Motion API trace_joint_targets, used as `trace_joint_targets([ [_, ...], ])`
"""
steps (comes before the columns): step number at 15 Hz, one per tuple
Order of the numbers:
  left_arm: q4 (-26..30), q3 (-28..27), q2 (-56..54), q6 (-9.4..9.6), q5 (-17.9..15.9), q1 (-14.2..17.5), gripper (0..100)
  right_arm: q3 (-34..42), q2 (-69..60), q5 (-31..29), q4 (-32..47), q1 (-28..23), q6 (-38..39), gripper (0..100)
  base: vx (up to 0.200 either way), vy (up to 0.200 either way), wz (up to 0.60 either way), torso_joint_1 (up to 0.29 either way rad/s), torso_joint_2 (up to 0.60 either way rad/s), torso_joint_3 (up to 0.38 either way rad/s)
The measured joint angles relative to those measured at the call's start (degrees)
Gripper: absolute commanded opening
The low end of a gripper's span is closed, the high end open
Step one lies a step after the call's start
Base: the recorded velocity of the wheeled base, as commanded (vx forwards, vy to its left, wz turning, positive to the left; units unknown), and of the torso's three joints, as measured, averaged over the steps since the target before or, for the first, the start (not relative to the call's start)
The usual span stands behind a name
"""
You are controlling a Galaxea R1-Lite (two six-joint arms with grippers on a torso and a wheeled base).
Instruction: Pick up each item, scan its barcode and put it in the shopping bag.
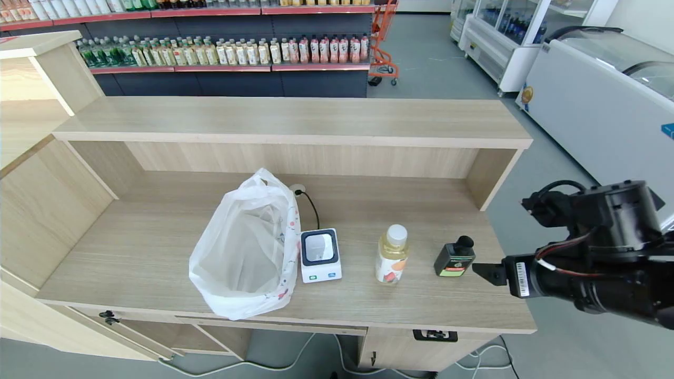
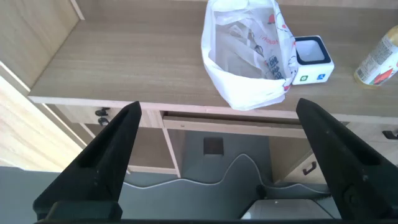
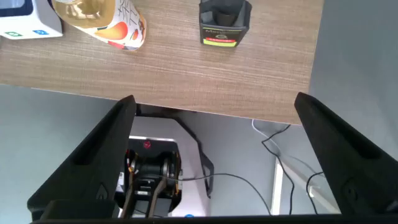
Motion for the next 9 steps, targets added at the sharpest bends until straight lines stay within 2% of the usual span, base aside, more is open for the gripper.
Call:
trace_joint_targets([
  [5,0.0,0.0,0.0,0.0,0.0,0.0,100,0.15,13.26,-8.84,-8.36,9.86,8.73,100,0.0,0.0,0.0,0.0,0.0,0.0],
  [9,0.0,0.0,0.0,0.0,-0.02,0.0,100,-1.05,22.71,-15.27,-20.5,12.79,8.68,100,0.0,0.0,0.0,0.0,0.0,0.0],
])
